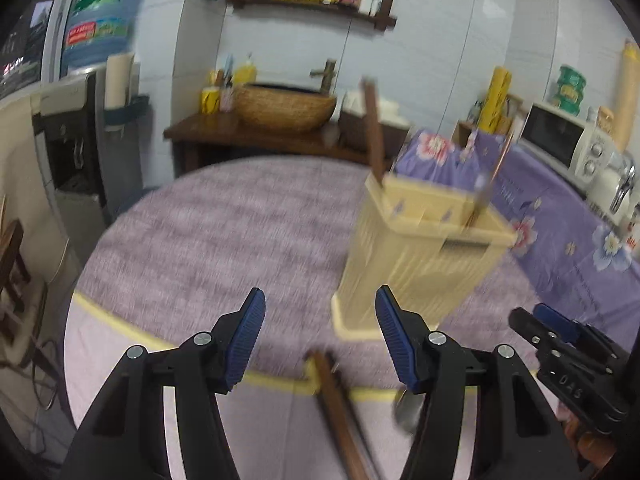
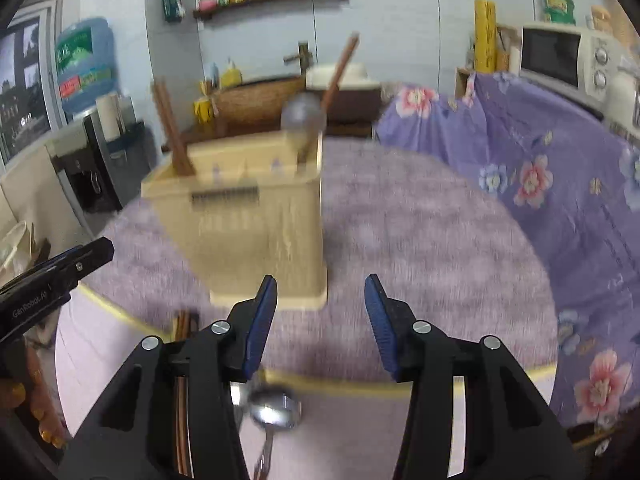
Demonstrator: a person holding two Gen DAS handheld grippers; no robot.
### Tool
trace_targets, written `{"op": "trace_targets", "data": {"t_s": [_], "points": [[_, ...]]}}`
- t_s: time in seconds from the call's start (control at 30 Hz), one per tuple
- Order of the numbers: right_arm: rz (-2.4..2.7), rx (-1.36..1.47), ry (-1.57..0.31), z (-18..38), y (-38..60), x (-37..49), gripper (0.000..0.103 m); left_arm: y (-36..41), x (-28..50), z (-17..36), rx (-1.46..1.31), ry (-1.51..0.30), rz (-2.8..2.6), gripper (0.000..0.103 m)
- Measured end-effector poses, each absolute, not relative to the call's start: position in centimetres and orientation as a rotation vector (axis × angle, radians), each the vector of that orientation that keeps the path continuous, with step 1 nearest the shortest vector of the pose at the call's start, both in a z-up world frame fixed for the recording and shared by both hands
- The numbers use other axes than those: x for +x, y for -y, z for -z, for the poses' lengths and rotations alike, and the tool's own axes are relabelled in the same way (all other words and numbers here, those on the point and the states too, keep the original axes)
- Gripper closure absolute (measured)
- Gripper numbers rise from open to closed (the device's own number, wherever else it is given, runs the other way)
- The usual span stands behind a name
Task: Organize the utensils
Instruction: 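Open both grippers and return them to the remaining utensils, then grasp a black chopstick with the left gripper while the right gripper grasps the wooden-handled spoon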
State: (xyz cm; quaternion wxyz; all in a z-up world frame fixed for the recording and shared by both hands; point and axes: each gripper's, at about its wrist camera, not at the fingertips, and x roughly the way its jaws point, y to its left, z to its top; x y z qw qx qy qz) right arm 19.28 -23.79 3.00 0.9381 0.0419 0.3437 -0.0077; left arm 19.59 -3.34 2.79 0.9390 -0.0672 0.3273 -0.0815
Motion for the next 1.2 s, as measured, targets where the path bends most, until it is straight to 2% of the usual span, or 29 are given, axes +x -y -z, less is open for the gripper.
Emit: {"op": "trace_targets", "data": {"t_s": [0.13,0.3,1.2], "points": [[0.025,0.073,-0.804,1.6,22.6,16.1,0.057,2.5,17.8,1.7,-0.117,-0.782,0.135,0.05],[0.041,0.061,-0.861,4.5,21.1,13.4,0.056,3.1,15.5,4.4,-0.091,-0.838,0.14,0.051],[0.047,0.043,-0.889,5.8,19.6,11.9,0.056,5.9,13.1,6.4,-0.012,-0.856,0.175,0.051]]}}
